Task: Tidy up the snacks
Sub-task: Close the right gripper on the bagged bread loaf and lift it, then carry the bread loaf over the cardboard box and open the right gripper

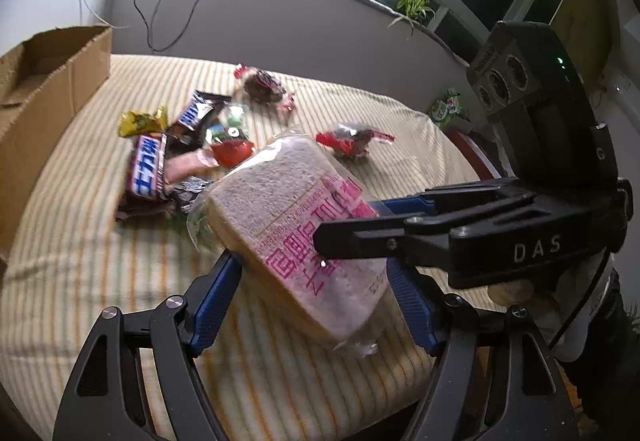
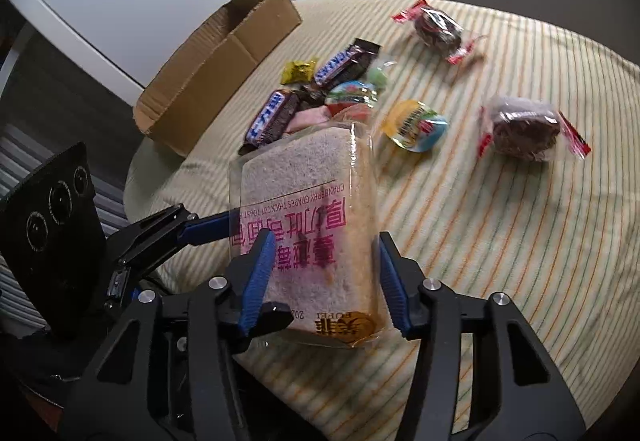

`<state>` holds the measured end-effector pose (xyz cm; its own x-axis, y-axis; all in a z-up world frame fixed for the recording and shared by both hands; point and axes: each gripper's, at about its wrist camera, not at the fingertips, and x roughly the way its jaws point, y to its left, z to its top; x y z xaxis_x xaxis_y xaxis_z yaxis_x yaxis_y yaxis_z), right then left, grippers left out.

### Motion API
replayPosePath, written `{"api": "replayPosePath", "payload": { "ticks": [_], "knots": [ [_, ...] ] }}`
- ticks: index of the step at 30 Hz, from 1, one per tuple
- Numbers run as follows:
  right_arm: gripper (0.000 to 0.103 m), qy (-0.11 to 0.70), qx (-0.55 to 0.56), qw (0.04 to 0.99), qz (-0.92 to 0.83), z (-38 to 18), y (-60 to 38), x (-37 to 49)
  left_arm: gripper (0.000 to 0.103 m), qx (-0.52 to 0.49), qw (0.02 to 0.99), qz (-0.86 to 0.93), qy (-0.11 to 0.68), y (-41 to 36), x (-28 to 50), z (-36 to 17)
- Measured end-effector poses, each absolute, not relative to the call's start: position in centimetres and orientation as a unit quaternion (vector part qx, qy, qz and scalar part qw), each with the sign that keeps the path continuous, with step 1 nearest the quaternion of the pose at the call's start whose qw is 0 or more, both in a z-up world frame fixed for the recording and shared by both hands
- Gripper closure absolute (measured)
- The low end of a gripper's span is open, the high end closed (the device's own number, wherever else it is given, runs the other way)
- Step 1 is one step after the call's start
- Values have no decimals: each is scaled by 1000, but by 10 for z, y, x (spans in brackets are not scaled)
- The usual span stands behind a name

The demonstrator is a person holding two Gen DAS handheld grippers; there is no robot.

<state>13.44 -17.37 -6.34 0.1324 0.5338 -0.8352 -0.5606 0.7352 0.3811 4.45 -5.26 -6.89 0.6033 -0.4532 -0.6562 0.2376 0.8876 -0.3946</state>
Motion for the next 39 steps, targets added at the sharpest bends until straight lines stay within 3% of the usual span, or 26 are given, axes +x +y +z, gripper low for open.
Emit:
{"api": "replayPosePath", "payload": {
  "ticks": [22,39],
  "knots": [
    [50,483,-55,761,429,3,-43,143,29,-116,934,-105,320,54,39,-14],
    [50,479,-64,731,482,-1,64,165,29,-118,943,-6,312,138,55,-10]
  ]
}}
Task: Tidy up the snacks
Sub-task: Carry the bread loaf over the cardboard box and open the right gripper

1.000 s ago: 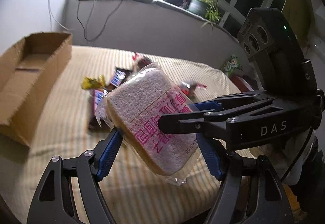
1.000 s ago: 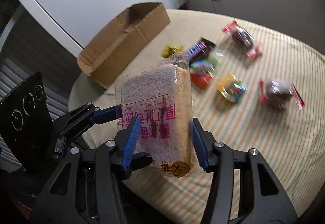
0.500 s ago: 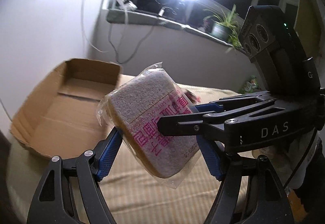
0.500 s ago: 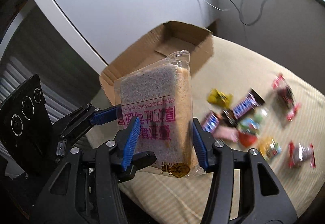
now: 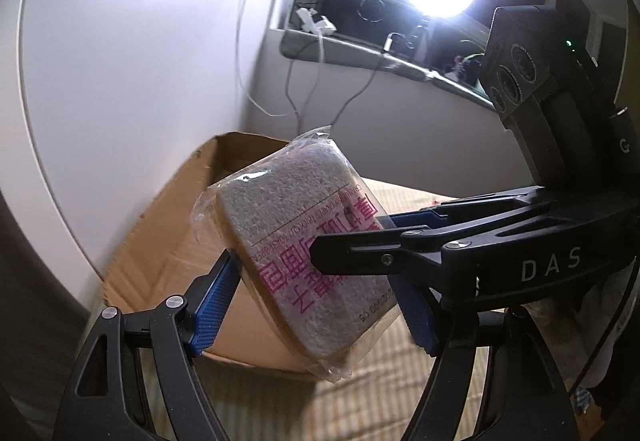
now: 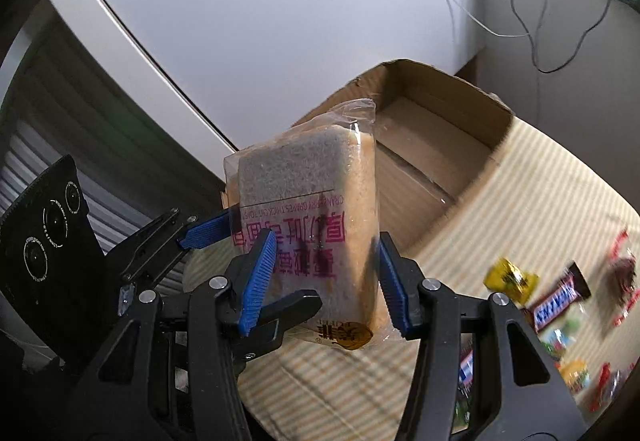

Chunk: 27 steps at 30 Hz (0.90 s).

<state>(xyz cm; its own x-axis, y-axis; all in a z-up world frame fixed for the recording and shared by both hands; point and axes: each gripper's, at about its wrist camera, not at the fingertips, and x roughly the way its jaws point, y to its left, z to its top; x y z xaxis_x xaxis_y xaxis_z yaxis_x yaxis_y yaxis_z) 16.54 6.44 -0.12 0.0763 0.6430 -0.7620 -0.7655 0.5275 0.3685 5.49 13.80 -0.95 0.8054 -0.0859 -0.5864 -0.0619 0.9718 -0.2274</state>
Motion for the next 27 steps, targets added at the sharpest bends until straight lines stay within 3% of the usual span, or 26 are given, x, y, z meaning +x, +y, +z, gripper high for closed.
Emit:
{"api": "replayPosePath", "payload": {
  "ticks": [18,23,27],
  "knots": [
    [50,483,-76,729,479,-23,95,179,29,-119,934,22,335,153,61,-21],
    [40,474,-79,741,468,-19,87,177,29,-119,935,31,332,156,55,-20],
    [39,469,-78,749,461,-17,82,180,29,-107,937,34,329,153,51,-17]
  ]
}}
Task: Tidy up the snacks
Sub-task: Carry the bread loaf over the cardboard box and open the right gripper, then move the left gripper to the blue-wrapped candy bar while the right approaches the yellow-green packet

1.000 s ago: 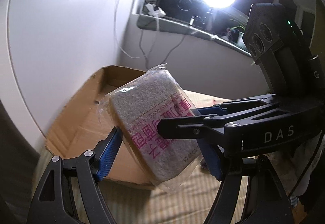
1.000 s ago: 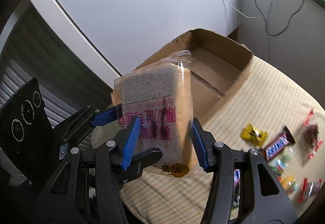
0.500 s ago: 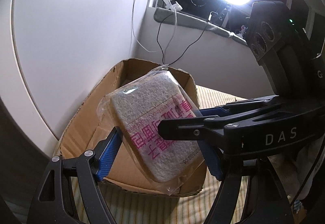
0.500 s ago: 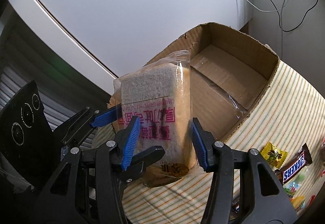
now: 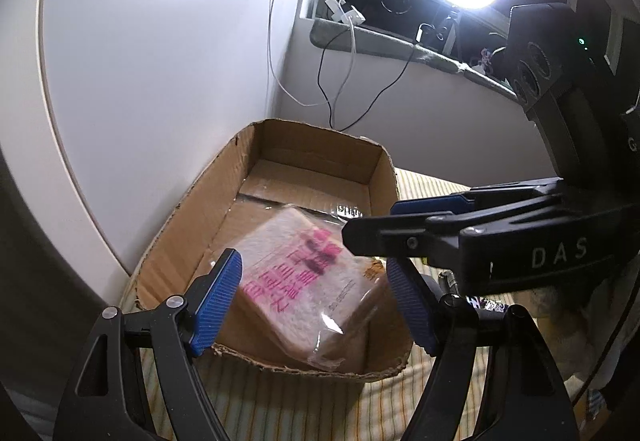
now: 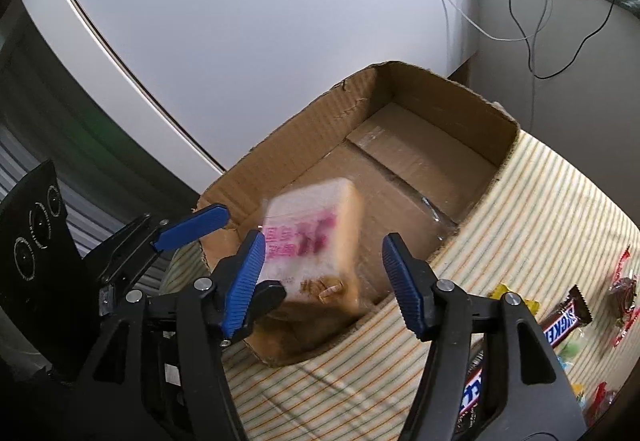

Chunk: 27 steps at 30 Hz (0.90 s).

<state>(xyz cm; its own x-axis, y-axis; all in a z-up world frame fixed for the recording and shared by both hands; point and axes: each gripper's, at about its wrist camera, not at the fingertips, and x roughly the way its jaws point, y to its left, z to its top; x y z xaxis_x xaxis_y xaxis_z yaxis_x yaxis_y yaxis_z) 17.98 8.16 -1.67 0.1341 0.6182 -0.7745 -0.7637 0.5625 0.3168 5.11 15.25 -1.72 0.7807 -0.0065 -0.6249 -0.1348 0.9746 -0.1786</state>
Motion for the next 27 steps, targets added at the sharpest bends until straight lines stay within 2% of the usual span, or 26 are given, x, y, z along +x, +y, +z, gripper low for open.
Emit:
{"api": "replayPosePath", "payload": {
  "ticks": [5,19,21,25,27],
  "knots": [
    [36,457,-79,761,453,-11,69,176,29,-103,940,33,324,148,47,-14],
    [35,416,-67,822,384,-2,-8,167,29,-99,947,4,306,117,32,-9],
    [32,408,-60,830,375,-1,-23,167,29,-101,946,-6,308,109,32,-11],
    [21,390,-57,851,348,0,-59,164,29,-106,943,-22,314,94,33,-16],
    [20,387,-54,860,329,-2,-76,163,29,-105,941,-32,321,85,36,-20]
  ]
}}
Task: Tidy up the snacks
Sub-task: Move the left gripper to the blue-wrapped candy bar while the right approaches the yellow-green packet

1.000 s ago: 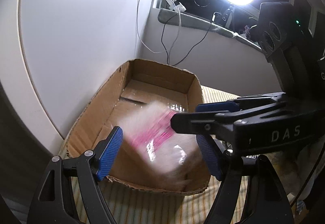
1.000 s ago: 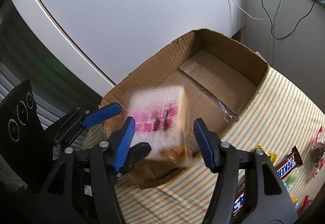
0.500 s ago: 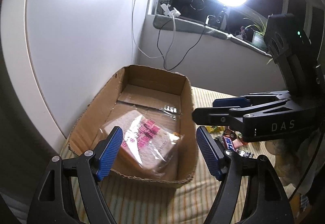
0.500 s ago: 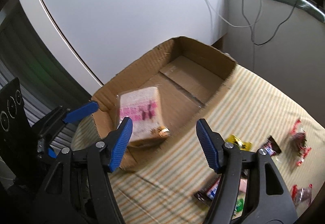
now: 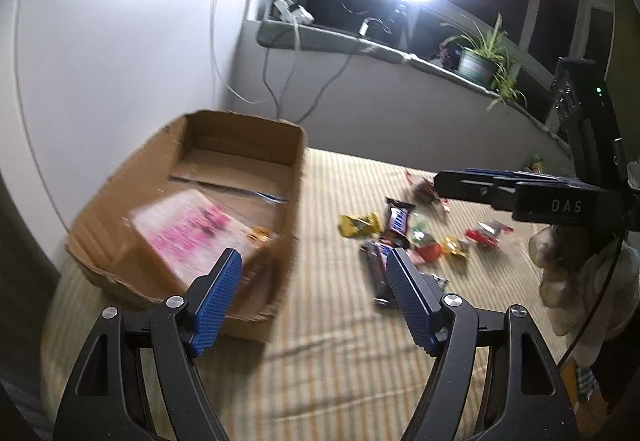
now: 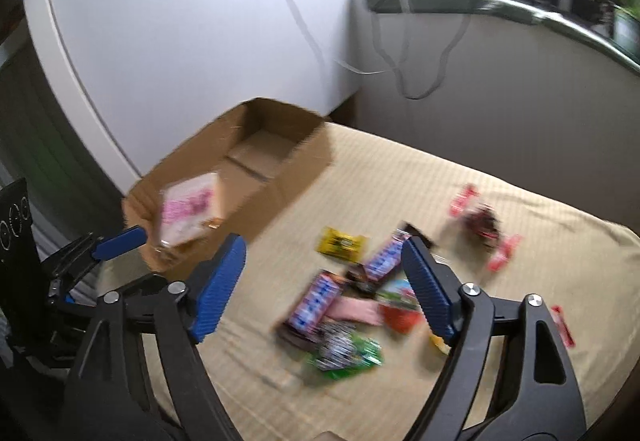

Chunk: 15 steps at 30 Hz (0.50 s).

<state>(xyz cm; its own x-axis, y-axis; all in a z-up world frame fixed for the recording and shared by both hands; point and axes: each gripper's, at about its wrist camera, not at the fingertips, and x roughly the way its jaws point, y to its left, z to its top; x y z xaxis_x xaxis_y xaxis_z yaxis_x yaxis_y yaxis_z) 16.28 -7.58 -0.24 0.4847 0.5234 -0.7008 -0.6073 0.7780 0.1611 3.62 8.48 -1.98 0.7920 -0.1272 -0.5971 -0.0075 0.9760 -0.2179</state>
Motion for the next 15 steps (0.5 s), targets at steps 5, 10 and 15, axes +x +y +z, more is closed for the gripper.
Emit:
{"api": "replayPosePath", "payload": {
  "ticks": [5,10,15],
  "knots": [
    [20,390,-34,871,297,-14,-122,158,30,-102,935,-53,335,64,44,-29],
    [23,395,-28,876,276,-29,-157,151,43,-99,928,-73,351,47,56,-38],
    [43,412,-40,875,251,-52,-183,143,56,-102,920,-88,368,34,71,-49]
  ]
}}
